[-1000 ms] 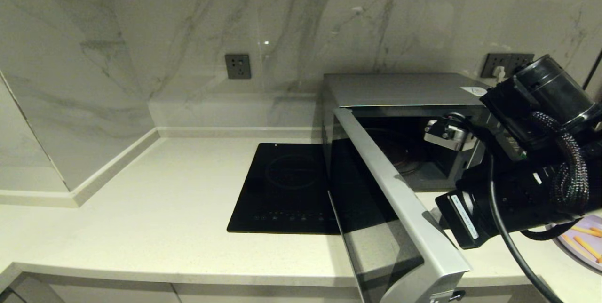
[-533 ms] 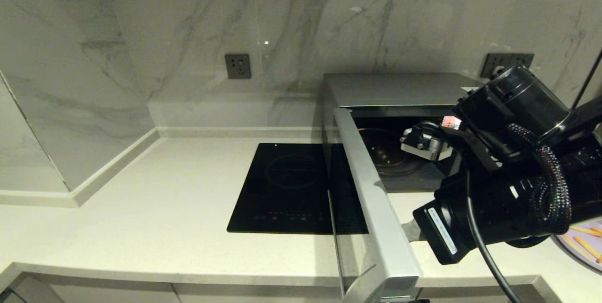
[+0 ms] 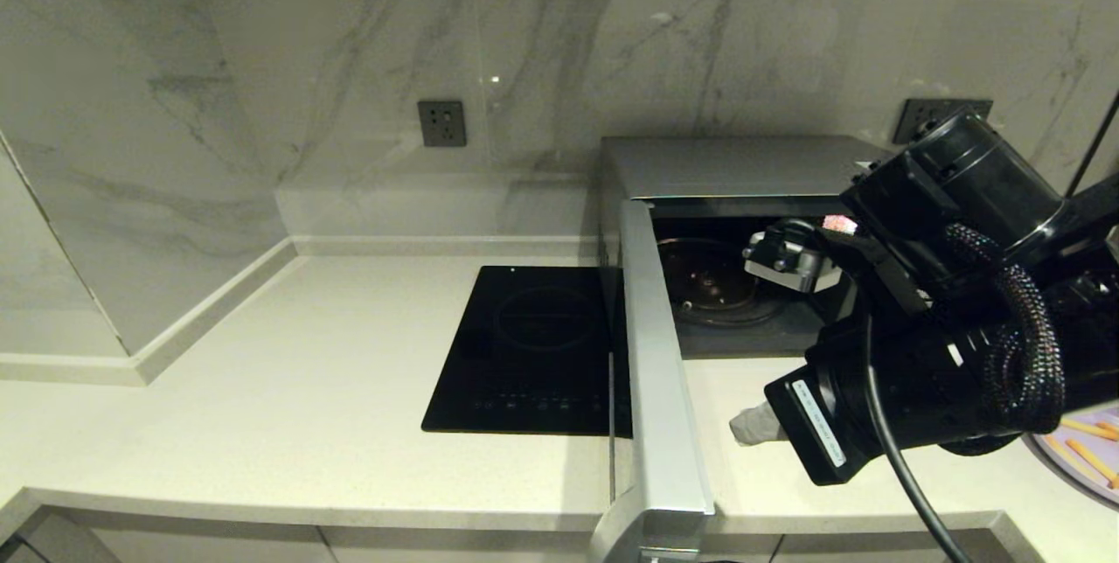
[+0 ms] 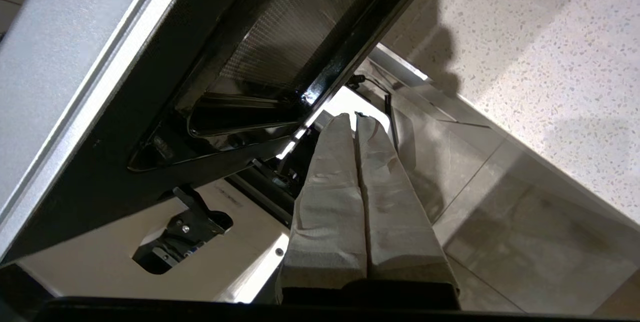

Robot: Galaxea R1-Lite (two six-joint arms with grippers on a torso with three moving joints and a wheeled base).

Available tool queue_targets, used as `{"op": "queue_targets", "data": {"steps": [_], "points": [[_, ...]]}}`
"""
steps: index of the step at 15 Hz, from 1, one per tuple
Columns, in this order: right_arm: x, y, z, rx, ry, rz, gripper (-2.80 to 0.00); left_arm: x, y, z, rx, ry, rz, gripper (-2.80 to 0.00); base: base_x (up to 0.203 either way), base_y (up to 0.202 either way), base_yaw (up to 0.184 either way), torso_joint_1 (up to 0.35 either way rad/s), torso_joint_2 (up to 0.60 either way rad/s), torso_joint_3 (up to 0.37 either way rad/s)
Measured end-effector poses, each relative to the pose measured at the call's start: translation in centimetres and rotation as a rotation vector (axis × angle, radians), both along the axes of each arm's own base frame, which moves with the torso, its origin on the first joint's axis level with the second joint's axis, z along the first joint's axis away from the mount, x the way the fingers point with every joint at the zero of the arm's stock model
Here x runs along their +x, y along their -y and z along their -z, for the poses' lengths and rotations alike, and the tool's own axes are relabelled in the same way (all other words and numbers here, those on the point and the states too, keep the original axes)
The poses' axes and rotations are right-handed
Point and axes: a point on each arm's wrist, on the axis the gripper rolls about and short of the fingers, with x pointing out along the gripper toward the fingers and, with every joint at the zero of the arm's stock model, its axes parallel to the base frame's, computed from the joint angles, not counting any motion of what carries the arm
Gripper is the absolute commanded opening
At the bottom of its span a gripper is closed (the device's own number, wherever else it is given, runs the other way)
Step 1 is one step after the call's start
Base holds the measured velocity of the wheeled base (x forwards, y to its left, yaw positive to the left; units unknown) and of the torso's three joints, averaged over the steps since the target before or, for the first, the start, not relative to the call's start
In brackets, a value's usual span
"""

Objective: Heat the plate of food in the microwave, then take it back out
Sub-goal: Put the plate in the microwave oven

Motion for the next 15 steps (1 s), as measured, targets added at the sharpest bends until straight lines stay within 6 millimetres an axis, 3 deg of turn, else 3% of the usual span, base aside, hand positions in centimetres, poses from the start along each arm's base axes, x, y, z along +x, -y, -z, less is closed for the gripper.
{"op": "queue_targets", "data": {"steps": [6,9,11,14,15], "points": [[-0.2,0.2,-0.2,0.003,0.010,0.009,-2.80,0.0,0.0,0.0,0.000,0.000,0.000,-2.80,0.000,0.000,0.000,0.000,0.00,0.000],[0.3,0.9,-0.3,-0.027,0.038,0.197,-2.80,0.0,0.0,0.0,0.000,0.000,0.000,-2.80,0.000,0.000,0.000,0.000,0.00,0.000],[1.8,3.5,-0.3,-0.082,0.081,0.495,-2.80,0.0,0.0,0.0,0.000,0.000,0.000,-2.80,0.000,0.000,0.000,0.000,0.00,0.000],[3.3,10.1,-0.4,-0.148,0.071,0.946,-2.80,0.0,0.0,0.0,0.000,0.000,0.000,-2.80,0.000,0.000,0.000,0.000,0.00,0.000],[3.5,12.8,-0.3,-0.150,0.044,1.074,0.00,0.0,0.0,0.0,0.000,0.000,0.001,-2.80,0.000,0.000,0.000,0.000,0.00,0.000]]}}
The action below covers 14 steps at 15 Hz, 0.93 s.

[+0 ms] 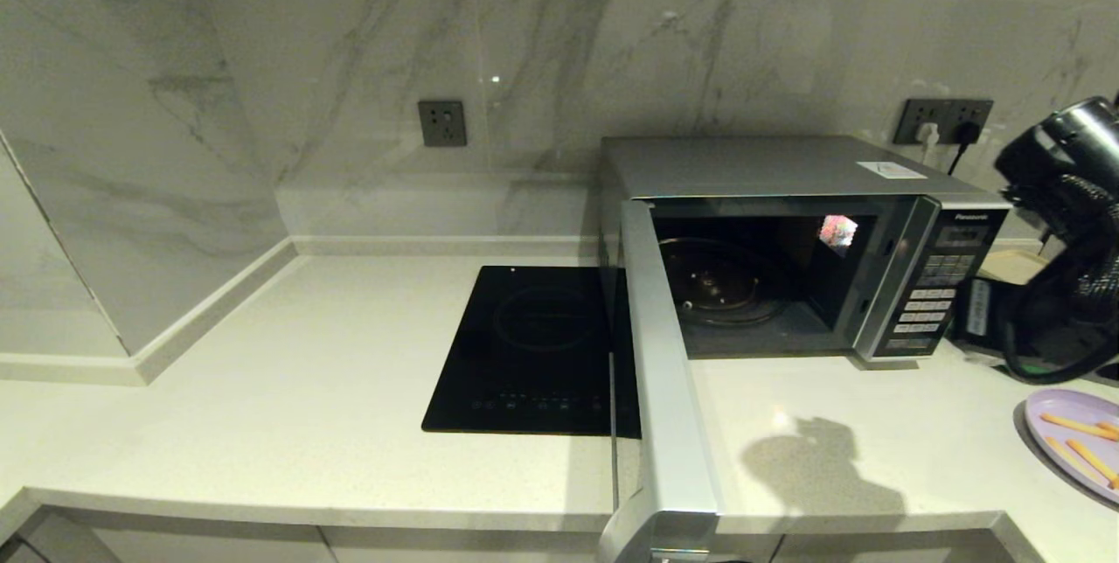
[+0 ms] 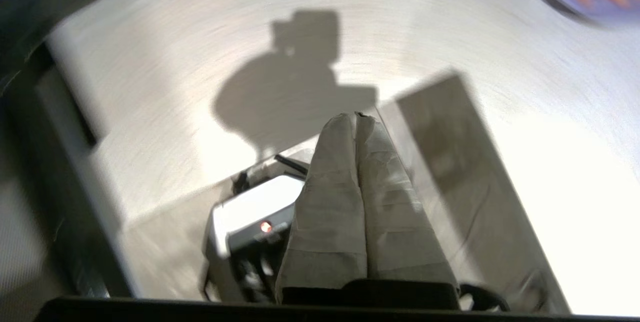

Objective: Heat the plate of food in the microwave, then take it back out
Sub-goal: Put the plate in the microwave oven

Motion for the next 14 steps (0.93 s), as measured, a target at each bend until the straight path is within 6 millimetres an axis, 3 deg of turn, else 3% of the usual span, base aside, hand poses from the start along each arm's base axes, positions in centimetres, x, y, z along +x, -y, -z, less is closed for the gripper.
{"op": "queue_targets", "data": {"steps": [2,4,9,11,14], "points": [[-0.4,5.0,0.7,0.039,-0.050,0.196,0.00,0.0,0.0,0.0,0.000,0.000,0.000,-2.80,0.000,0.000,0.000,0.000,0.00,0.000],[-1.0,8.5,1.8,0.126,-0.111,0.321,0.00,0.0,0.0,0.0,0.000,0.000,0.000,-2.80,0.000,0.000,0.000,0.000,0.00,0.000],[0.7,12.6,5.6,0.236,-0.241,0.524,0.00,0.0,0.0,0.0,0.000,0.000,-0.001,-2.80,0.000,0.000,0.000,0.000,0.00,0.000],[1.3,15.0,7.0,0.273,-0.276,0.617,0.00,0.0,0.0,0.0,0.000,0.000,-0.001,-2.80,0.000,0.000,0.000,0.000,0.00,0.000],[1.0,19.4,6.7,0.352,-0.227,0.742,0.00,0.0,0.0,0.0,0.000,0.000,-0.001,-2.80,0.000,0.000,0.000,0.000,0.00,0.000]]}}
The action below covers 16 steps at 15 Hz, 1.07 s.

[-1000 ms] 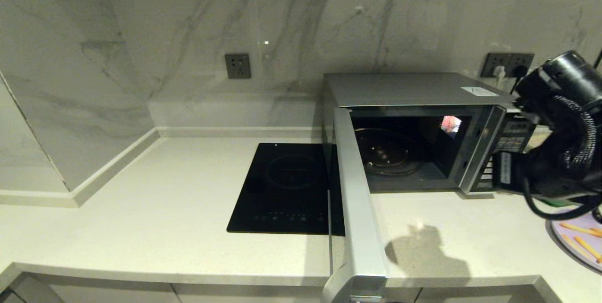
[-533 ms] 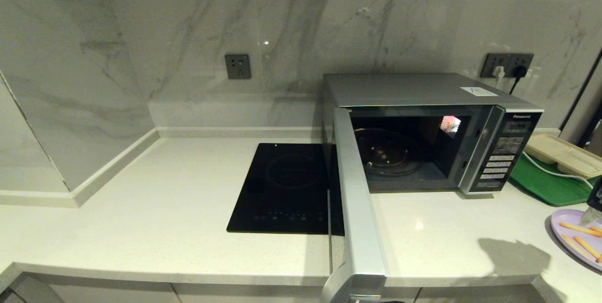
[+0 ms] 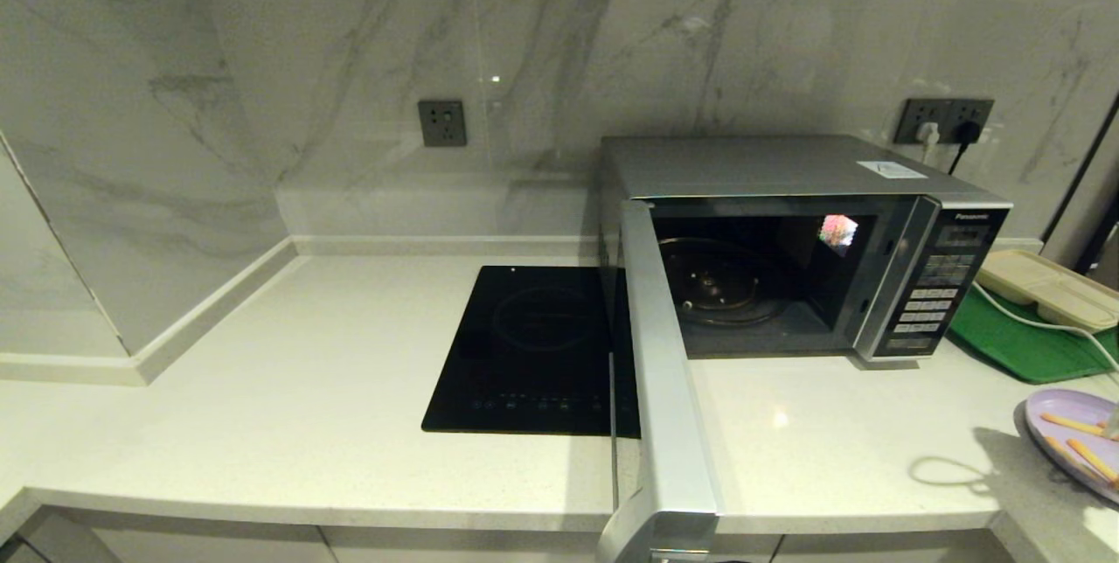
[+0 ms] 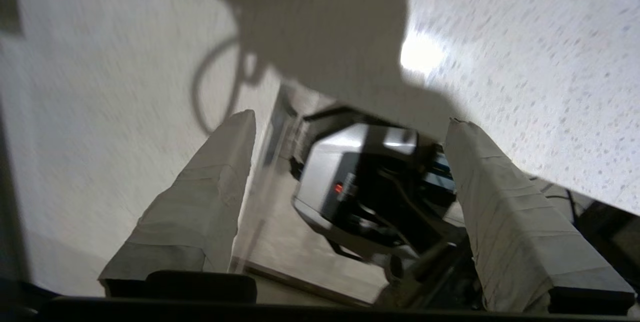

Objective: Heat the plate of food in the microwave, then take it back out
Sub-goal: Put the plate in the microwave oven

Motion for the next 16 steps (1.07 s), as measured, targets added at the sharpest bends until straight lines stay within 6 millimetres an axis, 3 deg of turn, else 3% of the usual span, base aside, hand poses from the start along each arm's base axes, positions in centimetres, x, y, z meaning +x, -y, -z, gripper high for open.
{"op": "queue_targets", "data": {"steps": [3,7,11,16], "points": [[-0.9,4.5,0.0,0.000,0.021,0.150,0.00,0.0,0.0,0.0,0.000,0.000,0.001,-2.80,0.000,0.000,0.000,0.000,0.00,0.000],[-1.9,8.1,2.2,0.052,-0.001,0.358,0.00,0.0,0.0,0.0,0.000,0.000,0.000,-2.80,0.000,0.000,0.000,0.000,0.00,0.000],[-1.2,10.0,4.1,0.051,-0.019,0.391,0.00,0.0,0.0,0.0,0.000,0.000,0.000,-2.80,0.000,0.000,0.000,0.000,0.00,0.000],[-0.7,10.7,5.7,0.050,-0.070,0.402,0.00,0.0,0.0,0.0,0.000,0.000,0.000,-2.80,0.000,0.000,0.000,0.000,0.00,0.000]]}}
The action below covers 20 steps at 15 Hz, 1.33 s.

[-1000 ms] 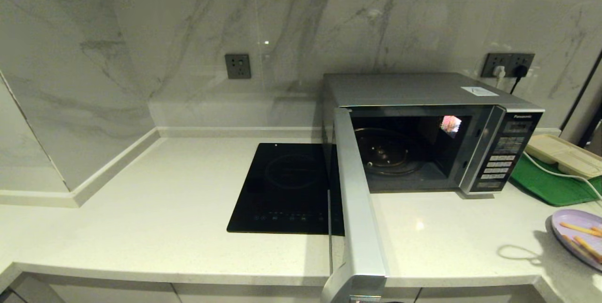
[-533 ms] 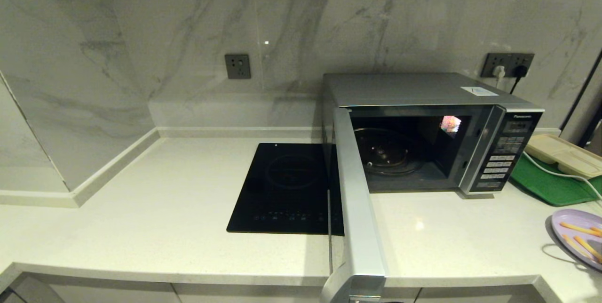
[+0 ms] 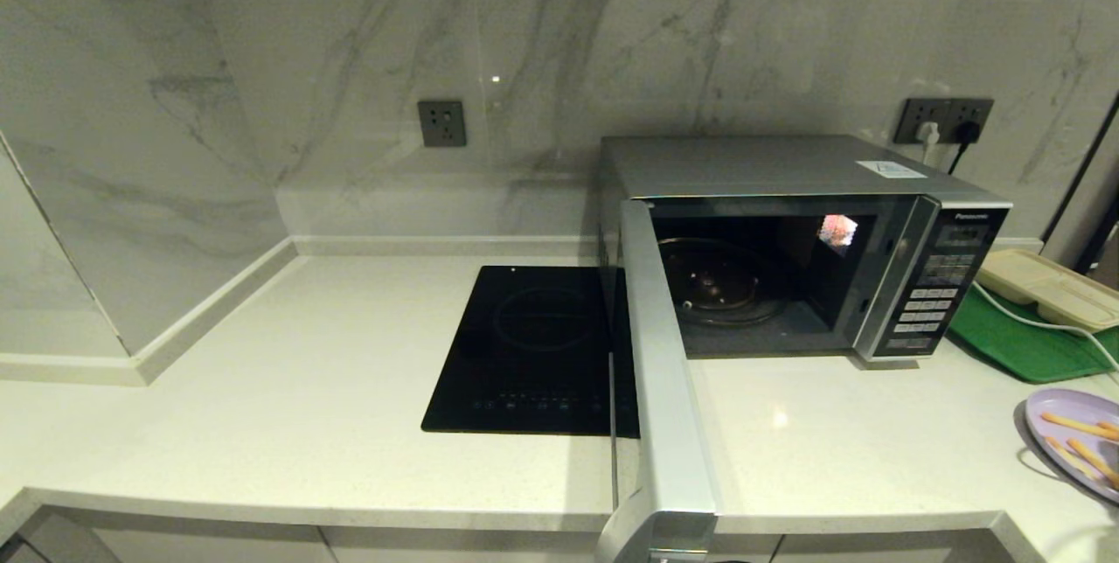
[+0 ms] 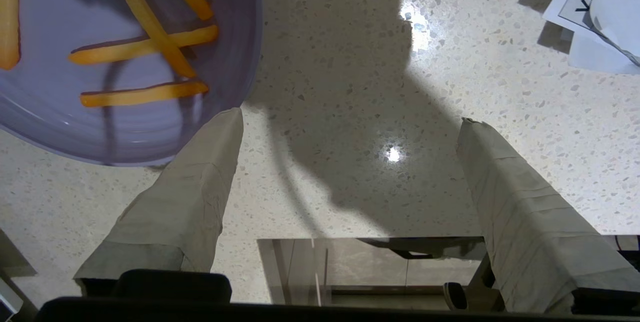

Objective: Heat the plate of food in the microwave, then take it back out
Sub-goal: Put the plate in the microwave oven

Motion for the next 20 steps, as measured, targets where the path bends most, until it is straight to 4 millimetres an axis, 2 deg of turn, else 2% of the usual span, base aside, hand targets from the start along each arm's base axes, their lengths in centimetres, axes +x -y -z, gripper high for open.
{"op": "queue_targets", "data": {"steps": [8,16,20], "points": [[-0.5,2.5,2.4,-0.030,-0.009,-0.016,0.00,0.0,0.0,0.0,0.000,0.000,0.000,-2.80,0.000,0.000,0.000,0.000,0.00,0.000],[0.1,3.4,3.6,-0.027,-0.028,-0.018,0.00,0.0,0.0,0.0,0.000,0.000,0.000,-2.80,0.000,0.000,0.000,0.000,0.00,0.000],[0.6,3.5,4.4,-0.056,-0.092,-0.018,0.00,0.0,0.0,0.0,0.000,0.000,0.000,-2.80,0.000,0.000,0.000,0.000,0.00,0.000]]}}
